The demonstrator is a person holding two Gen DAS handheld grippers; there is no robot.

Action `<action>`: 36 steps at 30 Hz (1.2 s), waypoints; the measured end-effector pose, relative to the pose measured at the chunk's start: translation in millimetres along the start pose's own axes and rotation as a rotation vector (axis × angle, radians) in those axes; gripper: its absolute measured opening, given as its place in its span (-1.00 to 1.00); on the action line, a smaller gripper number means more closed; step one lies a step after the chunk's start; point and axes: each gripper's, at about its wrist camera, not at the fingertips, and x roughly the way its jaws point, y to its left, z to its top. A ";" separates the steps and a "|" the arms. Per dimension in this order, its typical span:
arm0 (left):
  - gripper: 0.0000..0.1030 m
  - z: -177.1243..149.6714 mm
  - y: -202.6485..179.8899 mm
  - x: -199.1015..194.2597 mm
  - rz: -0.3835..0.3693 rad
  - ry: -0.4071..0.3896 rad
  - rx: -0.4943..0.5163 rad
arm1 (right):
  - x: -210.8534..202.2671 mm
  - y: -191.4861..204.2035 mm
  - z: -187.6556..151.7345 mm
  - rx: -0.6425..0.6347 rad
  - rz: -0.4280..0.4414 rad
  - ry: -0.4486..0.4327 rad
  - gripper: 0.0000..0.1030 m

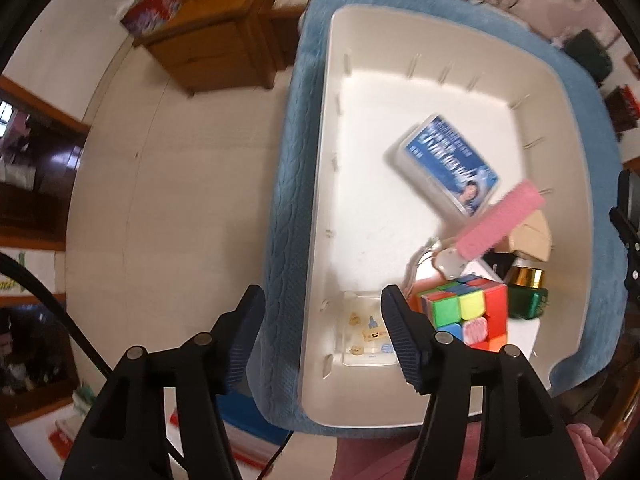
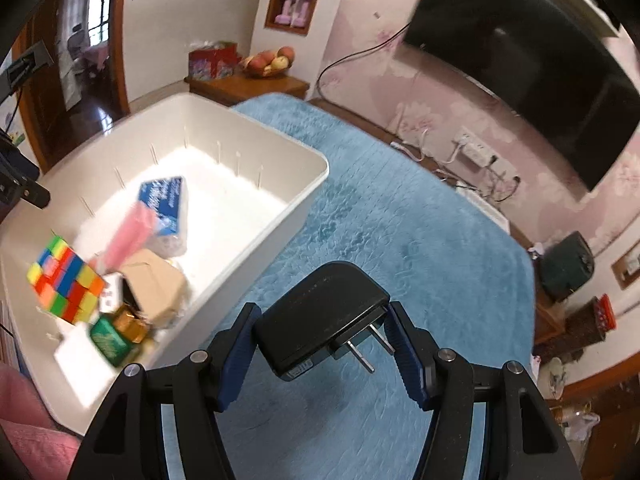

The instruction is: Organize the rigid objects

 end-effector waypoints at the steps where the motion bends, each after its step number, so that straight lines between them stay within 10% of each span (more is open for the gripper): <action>1: 0.27 -3.8 0.0 -6.2 -0.016 -0.026 0.008 | -7.0 4.2 1.0 0.011 -0.010 -0.007 0.24; 22: 0.46 -92.4 57.1 -85.7 -0.223 -0.402 -0.001 | -80.7 105.6 8.5 0.278 0.134 -0.104 0.25; 36: 0.46 -125.4 40.7 -139.7 -0.247 -0.604 -0.063 | -125.4 49.2 -13.3 0.629 0.215 -0.170 0.58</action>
